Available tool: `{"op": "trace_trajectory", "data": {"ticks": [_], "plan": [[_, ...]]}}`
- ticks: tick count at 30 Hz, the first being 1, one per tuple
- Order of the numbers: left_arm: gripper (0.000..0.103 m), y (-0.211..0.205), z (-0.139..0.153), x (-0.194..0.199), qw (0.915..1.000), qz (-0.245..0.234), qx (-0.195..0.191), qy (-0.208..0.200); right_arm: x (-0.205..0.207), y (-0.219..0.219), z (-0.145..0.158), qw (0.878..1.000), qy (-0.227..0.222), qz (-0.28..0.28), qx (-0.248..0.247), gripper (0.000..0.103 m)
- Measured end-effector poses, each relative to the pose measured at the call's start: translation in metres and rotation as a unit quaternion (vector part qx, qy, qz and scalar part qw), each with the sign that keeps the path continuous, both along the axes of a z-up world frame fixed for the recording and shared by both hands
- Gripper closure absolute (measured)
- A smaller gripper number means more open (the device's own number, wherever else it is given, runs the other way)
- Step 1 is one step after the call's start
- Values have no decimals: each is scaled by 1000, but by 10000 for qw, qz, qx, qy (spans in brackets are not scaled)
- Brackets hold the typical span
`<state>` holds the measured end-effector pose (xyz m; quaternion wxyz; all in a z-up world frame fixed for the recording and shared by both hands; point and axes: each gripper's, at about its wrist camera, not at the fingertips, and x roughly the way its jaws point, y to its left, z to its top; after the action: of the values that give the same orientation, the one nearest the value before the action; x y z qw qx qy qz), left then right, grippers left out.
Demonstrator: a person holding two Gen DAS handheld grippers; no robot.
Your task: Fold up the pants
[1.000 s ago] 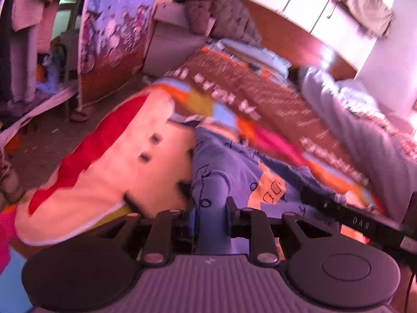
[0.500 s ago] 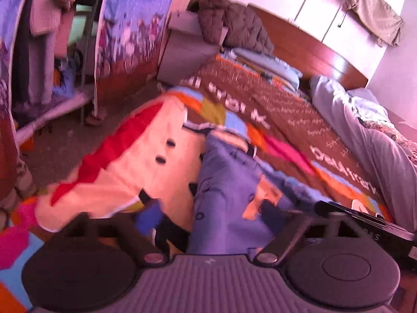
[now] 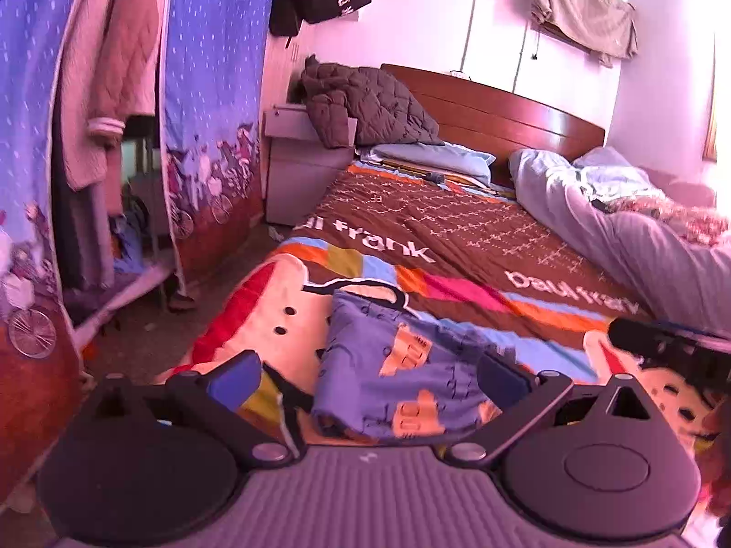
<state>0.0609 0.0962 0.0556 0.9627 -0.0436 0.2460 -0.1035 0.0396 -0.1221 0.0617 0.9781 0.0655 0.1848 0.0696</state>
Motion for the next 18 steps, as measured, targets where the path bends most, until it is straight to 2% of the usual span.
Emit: {"op": "trace_trajectory", "data": {"ticks": [8,18], "plan": [[0,-3,-12,-45,9979,168,555,-284,-54,12,-20,9995,245,-190,-5,1],[0,5,-19,-57,9982,161,538,-208,-70,23,-34,9990,398,-191,-81,1]]}}
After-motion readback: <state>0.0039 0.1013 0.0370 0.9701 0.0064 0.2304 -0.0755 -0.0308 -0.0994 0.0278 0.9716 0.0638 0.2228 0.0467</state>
